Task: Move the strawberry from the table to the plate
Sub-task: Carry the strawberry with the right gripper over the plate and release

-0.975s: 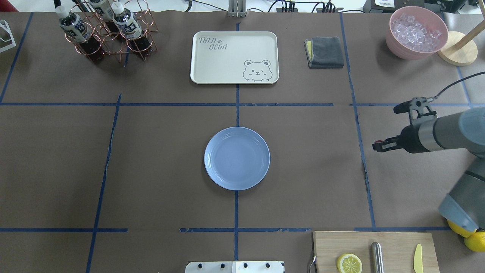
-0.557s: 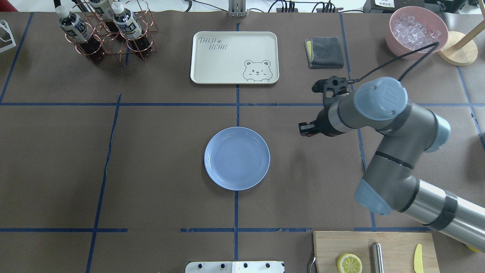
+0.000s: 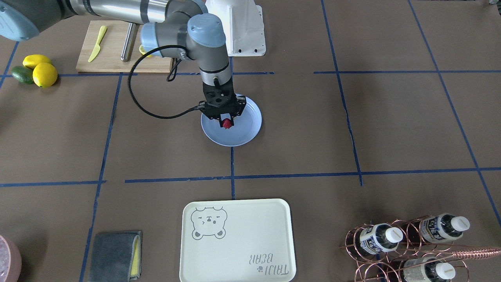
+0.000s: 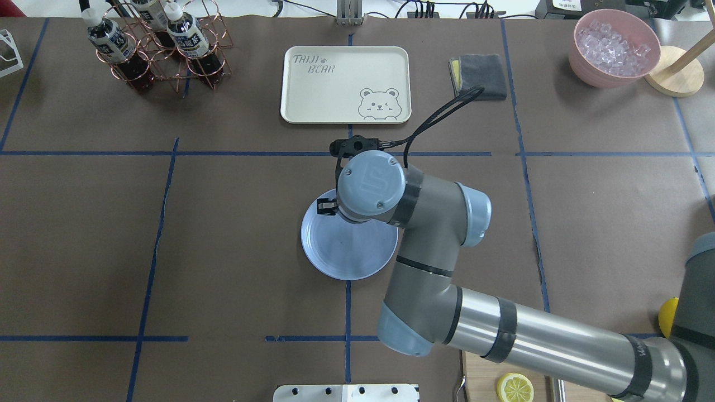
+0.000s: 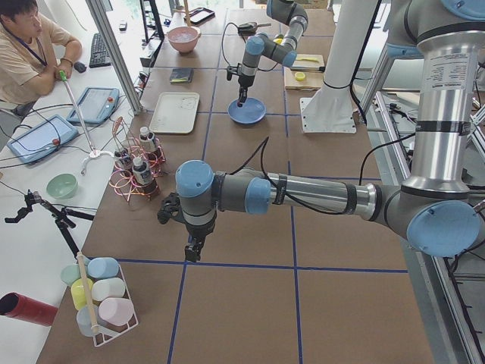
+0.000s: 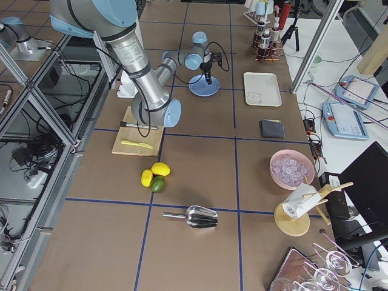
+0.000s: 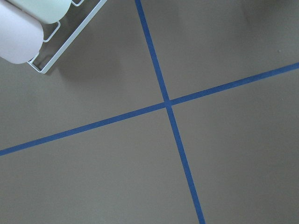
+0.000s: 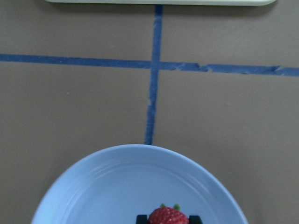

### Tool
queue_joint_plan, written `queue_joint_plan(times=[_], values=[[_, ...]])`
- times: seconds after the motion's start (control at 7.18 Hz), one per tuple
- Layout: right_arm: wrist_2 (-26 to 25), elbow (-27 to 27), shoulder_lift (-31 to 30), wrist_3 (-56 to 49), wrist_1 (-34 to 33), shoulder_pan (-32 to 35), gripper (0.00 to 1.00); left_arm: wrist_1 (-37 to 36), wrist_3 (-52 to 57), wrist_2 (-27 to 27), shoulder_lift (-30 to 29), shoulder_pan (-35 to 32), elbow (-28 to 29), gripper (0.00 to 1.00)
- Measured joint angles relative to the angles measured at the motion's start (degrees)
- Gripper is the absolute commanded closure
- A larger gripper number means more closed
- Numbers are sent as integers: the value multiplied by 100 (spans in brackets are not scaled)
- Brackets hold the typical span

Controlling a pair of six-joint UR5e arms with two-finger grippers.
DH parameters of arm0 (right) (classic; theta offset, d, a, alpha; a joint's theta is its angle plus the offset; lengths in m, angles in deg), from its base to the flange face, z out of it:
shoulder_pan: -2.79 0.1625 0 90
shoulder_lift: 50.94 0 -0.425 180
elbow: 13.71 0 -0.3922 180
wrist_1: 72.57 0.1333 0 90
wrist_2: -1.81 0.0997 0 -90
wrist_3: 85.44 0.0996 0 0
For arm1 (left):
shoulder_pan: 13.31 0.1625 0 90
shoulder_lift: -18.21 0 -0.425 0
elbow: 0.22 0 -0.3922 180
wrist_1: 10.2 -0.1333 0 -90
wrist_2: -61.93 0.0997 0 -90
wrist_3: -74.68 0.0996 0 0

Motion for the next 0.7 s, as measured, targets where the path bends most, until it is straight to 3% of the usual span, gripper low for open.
queue_joint_plan(times=[0.7], values=[[-228,218,88,129,-308,-195,100,26,0,-28,-6,0,3,0]])
